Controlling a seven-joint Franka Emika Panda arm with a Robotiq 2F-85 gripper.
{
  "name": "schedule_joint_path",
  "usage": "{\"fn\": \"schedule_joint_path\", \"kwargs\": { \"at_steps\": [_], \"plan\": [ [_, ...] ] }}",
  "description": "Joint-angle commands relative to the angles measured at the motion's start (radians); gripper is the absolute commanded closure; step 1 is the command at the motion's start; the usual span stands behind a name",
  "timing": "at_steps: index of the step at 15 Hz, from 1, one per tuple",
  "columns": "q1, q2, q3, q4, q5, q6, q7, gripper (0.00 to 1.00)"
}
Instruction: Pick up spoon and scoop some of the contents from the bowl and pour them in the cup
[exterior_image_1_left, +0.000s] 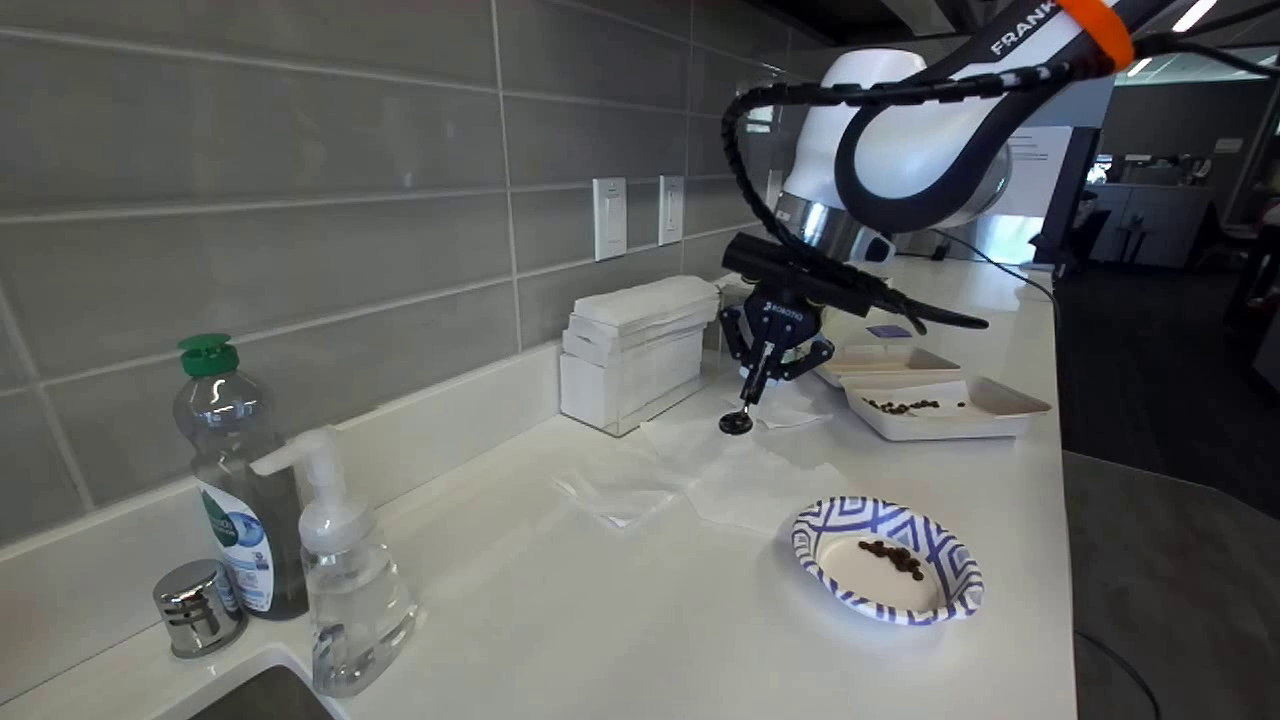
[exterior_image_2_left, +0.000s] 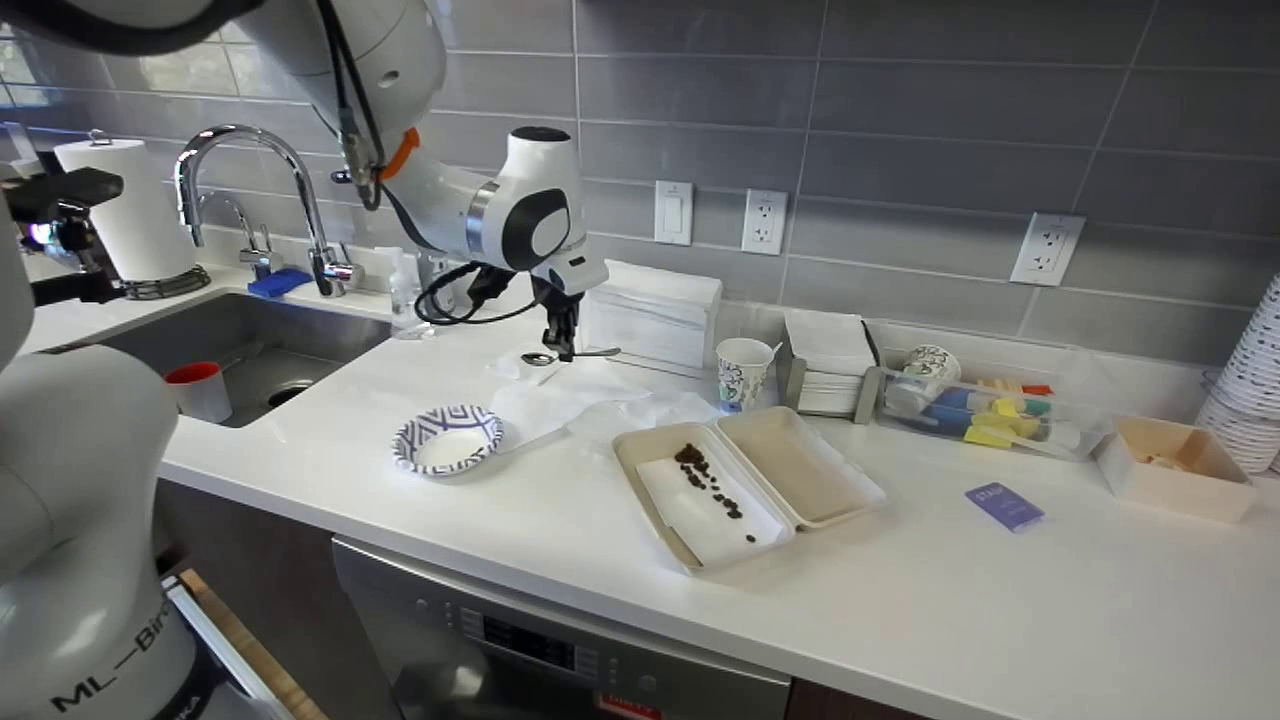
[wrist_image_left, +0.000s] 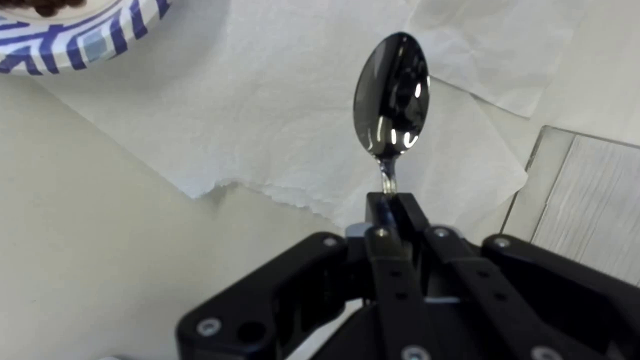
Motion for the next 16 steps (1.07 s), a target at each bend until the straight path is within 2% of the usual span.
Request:
{"fn": "schedule_joint_path", "kwargs": {
  "at_steps": [1, 2, 3, 5, 12, 13, 14, 16],
  "plan": [
    [0.147, -0.148, -0.13, 0.094, -0.13, -0.002, 0.093, 0.98],
    [0.179, -0.174, -0.158, 0.115, -0.15, -0.003, 0.105, 0.98],
    [0.171, -0.208, -0.146, 0.135, -0.185, -0.01, 0.122, 0.98],
    [0.213, -0.252, -0.178, 0.172, -0.196, -0.01, 0.121, 0.98],
    [0.302, -0.339, -0.253, 0.26, -0.171, -0.015, 0.083, 0.98],
    [0.307, -0.342, -0.256, 0.267, -0.167, -0.017, 0.078, 0.91],
    [0.308, -0.345, -0.254, 0.274, -0.16, -0.032, 0.07, 0.69],
    [0.287, -0.337, -0.234, 0.276, -0.179, -0.047, 0.081, 0.62]
  ]
}}
